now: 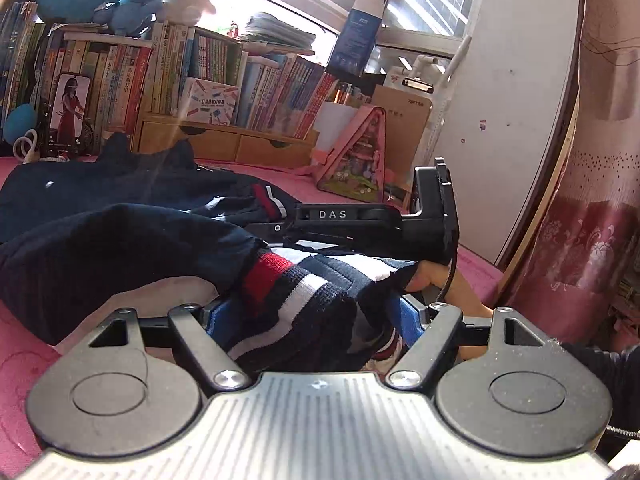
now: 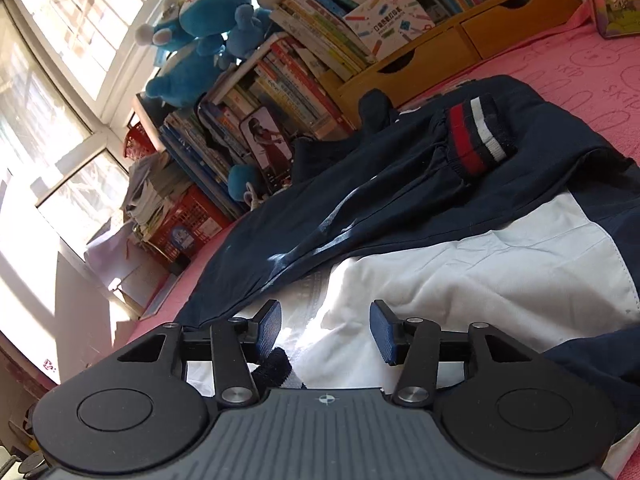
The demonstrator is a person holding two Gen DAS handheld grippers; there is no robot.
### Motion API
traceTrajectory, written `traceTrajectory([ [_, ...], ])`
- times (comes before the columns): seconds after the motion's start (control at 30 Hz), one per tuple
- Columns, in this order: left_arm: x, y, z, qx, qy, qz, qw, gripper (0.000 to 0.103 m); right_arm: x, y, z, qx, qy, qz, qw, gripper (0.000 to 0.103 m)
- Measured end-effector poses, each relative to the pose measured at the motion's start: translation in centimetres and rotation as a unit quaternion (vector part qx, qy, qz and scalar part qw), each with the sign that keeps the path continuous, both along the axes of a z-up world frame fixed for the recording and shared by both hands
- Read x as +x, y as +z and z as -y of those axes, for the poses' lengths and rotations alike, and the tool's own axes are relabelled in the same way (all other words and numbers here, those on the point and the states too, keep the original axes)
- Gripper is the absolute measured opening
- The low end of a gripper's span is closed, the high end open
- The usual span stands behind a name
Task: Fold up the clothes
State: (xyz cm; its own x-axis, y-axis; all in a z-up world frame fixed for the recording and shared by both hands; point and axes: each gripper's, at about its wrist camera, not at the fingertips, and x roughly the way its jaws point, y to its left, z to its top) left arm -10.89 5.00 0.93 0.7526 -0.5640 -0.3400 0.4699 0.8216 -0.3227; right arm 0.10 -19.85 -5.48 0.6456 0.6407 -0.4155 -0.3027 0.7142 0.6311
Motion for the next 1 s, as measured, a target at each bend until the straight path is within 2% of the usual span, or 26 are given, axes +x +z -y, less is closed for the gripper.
traceTrajectory([
  [0.07, 3.4, 0.3, 0.0, 0.024, 0.055, -0.004, 0.9982, 0.077, -0.9, 1.1, 1.5, -0.004, -0.008, 0.019, 1.0, 0.055],
  [0.13, 7.1, 0.0, -0.2, 0.057, 0.112, -0.029, 0.9916, 0.076, -2.4, 2.5, 3.6, -0.013, -0.022, 0.047, 0.999, 0.059],
  [0.23, 11.5, -1.3, -1.0, 0.075, 0.141, -0.079, 0.984, 0.073, -6.1, 4.4, 5.4, -0.063, -0.028, 0.102, 0.992, 0.061],
  [0.27, 12.4, -1.6, -1.0, 0.083, 0.15, -0.091, 0.981, 0.073, -7.5, 4.9, 5.7, -0.082, -0.014, 0.122, 0.989, 0.061],
  [0.33, 13.0, -1.9, -1.2, 0.089, 0.155, -0.101, 0.9787, 0.073, -10.6, 5.7, 5.7, -0.095, 0.073, 0.156, 0.98, 0.061],
  [0.4, 13.0, -1.9, -1.5, 0.08, 0.147, -0.105, 0.9802, 0.073, -12.2, 5.9, 4.7, -0.08, 0.144, 0.163, 0.973, 0.06],
  [0.43, 12.7, -1.6, -1.7, 0.074, 0.145, -0.105, 0.9811, 0.074, -12.3, 5.9, 3.8, -0.082, 0.157, 0.162, 0.971, 0.06],
  [0.5, 12.0, -0.9, -2.3, 0.061, 0.141, -0.103, 0.9827, 0.076, -11.2, 5.4, 2.1, -0.105, 0.154, 0.152, 0.971, 0.06],
  [0.57, 11.0, 0.4, -3.3, 0.048, 0.139, -0.099, 0.9841, 0.082, -9.0, 4.6, 0.4, -0.125, 0.144, 0.14, 0.972, 0.06],
  [0.63, 9.9, 1.8, -4.4, 0.037, 0.139, -0.094, 0.9852, 0.102, -6.4, 4.5, -1.2, -0.126, 0.134, 0.14, 0.973, 0.06],
  [0.7, 8.7, 2.9, -5.6, 0.044, 0.152, -0.085, 0.9837, 0.103, -3.6, 5.2, -2.7, -0.131, 0.111, 0.154, 0.973, 0.058],
  [0.77, 7.5, 3.5, -6.5, 0.069, 0.176, -0.073, 0.9793, 0.103, -0.9, 5.2, -4.5, -0.173, 0.073, 0.159, 0.969, 0.058],
  [0.87, 5.8, 3.9, -7.6, 0.106, 0.205, -0.058, 0.9713, 0.103, 2.5, 3.9, -7.5, -0.254, 0.03, 0.145, 0.956, 0.058],
  [0.93, 5.4, 3.5, -7.7, 0.132, 0.212, -0.052, 0.9669, 0.103, 2.7, 2.5, -8.9, -0.307, 0.024, 0.151, 0.939, 0.059],
  [1.0, 5.6, 2.9, -7.4, 0.161, 0.212, -0.044, 0.9629, 0.103, 1.1, 1.8, -9.6, -0.348, 0.032, 0.186, 0.918, 0.06],
])
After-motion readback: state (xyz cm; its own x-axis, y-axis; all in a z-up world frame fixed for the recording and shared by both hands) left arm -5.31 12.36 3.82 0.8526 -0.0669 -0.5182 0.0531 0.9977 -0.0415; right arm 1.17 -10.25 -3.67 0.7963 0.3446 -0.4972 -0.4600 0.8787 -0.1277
